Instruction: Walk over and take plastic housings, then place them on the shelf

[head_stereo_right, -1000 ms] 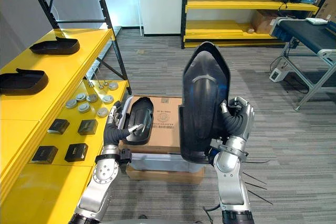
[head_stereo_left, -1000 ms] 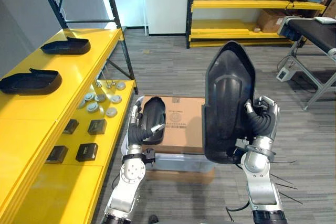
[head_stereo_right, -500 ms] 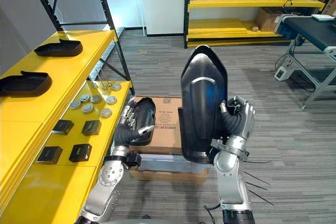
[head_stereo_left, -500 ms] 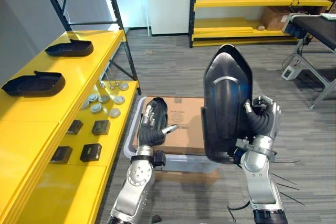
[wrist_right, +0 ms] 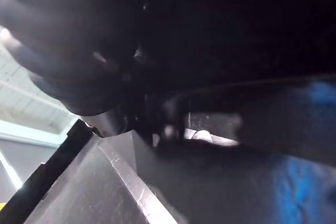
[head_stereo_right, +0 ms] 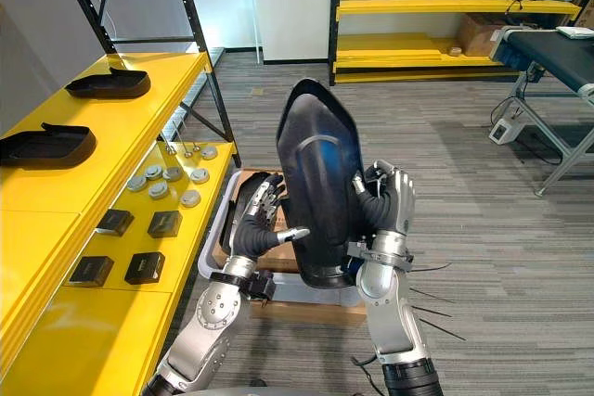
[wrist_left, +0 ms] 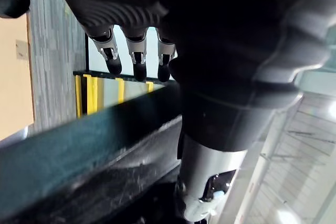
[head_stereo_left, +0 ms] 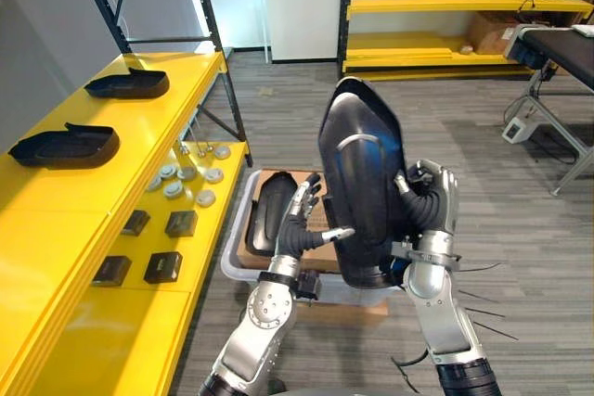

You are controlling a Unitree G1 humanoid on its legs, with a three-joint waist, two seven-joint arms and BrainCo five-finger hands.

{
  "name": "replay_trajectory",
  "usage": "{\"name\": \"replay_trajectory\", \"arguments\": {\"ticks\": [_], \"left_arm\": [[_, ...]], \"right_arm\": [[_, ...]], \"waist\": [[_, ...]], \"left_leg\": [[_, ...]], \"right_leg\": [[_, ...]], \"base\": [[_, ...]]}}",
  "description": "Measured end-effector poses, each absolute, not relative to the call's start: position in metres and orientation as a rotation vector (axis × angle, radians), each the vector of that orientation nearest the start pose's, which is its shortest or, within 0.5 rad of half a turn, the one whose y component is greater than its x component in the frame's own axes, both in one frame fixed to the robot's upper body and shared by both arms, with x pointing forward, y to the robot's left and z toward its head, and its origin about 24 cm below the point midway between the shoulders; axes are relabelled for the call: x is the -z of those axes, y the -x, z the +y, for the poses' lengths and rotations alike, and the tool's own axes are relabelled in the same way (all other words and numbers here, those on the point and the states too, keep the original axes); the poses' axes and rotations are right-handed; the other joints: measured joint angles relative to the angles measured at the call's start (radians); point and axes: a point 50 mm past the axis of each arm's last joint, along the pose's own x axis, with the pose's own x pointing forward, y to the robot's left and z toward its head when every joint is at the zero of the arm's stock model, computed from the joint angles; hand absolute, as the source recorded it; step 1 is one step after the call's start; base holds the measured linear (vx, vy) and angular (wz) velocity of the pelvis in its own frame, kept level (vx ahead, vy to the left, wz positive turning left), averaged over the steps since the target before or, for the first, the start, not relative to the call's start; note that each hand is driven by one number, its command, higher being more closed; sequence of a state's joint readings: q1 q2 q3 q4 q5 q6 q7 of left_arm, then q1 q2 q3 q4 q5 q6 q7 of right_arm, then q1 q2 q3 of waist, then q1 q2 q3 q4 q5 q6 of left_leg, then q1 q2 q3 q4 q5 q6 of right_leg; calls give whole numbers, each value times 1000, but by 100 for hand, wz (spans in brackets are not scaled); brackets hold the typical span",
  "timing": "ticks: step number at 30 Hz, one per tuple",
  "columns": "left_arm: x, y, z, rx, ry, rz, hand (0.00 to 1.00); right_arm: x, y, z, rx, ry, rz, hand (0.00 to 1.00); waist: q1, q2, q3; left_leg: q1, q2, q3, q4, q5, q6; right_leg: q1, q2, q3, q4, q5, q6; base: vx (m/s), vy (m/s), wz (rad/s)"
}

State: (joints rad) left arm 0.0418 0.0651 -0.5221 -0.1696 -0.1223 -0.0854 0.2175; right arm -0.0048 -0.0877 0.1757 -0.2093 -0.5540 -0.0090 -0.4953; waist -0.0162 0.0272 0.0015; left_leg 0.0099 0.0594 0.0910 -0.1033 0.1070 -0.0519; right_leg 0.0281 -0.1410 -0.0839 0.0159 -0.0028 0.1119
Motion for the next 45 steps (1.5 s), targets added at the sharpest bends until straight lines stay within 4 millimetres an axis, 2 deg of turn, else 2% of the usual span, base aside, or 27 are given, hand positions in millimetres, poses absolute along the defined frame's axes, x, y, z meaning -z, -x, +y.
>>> {"name": "replay_trajectory", "arguments": {"ticks": [6, 7, 14, 23, 30, 39, 41, 43, 45], "left_arm": [[-69, -218, 49, 299, 142, -131, 100], [-68, -218, 49, 298, 140, -127, 100], [-55, -221, 58, 250, 97, -73, 100], [-47, -223, 75, 186, 18, -49, 100], [-38, -224, 85, 129, -15, -17, 100], [-46, -229, 71, 146, 49, -37, 100], [-47, -232, 68, 159, 46, -43, 100], [-49, -234, 68, 166, 39, -53, 100], [-50, -236, 66, 183, 20, -62, 100]], "right_arm": [[-102, -243, -136, 317, 476, -401, 100], [-102, -243, -135, 312, 467, -403, 0], [-101, -241, -121, 243, 409, -413, 0], [-100, -242, -119, 162, 318, -378, 0], [-106, -244, -132, 124, 186, -364, 0], [-112, -245, -148, 114, -92, -364, 0], [-113, -245, -153, 129, -97, -366, 0], [-112, -245, -156, 146, -101, -364, 0], [-108, -245, -161, 176, -119, -350, 0]], "waist": [[1, -6, 6], [1, -7, 6], [-1, -13, 10], [0, -14, 10], [2, -17, 12], [0, -16, 14], [-2, -15, 17], [-20, -12, 34], [-25, -9, 50]], "left_leg": [[1, 0, 2, 0, 0, 0], [1, 0, 2, 0, 0, 0], [2, 1, 6, 0, 0, 0], [5, 2, 6, 0, 0, 0], [6, 2, 5, 0, 0, 0], [5, 2, 2, 0, -1, -1], [5, 2, 1, 0, -4, -5], [5, 2, -1, 0, -4, -5], [4, 2, -2, 0, -4, -5]], "right_leg": [[0, 0, 2, 0, 0, 0], [0, 0, 2, 0, 0, 0], [-2, 1, 4, -1, 0, 0], [1, 1, 4, 1, 0, 0], [2, 1, 3, 2, 0, 0], [2, 1, 3, 6, -1, 1], [2, 1, 3, 6, -1, 2], [2, 1, 2, 7, -1, 3], [1, 1, 2, 7, -1, 3]], "base": [[0, 0, 0], [0, 0, 0], [0, 0, 0], [0, 0, 0], [0, 0, 0], [0, 0, 0], [0, 0, 0], [0, 0, 0], [0, 0, 0]]}}
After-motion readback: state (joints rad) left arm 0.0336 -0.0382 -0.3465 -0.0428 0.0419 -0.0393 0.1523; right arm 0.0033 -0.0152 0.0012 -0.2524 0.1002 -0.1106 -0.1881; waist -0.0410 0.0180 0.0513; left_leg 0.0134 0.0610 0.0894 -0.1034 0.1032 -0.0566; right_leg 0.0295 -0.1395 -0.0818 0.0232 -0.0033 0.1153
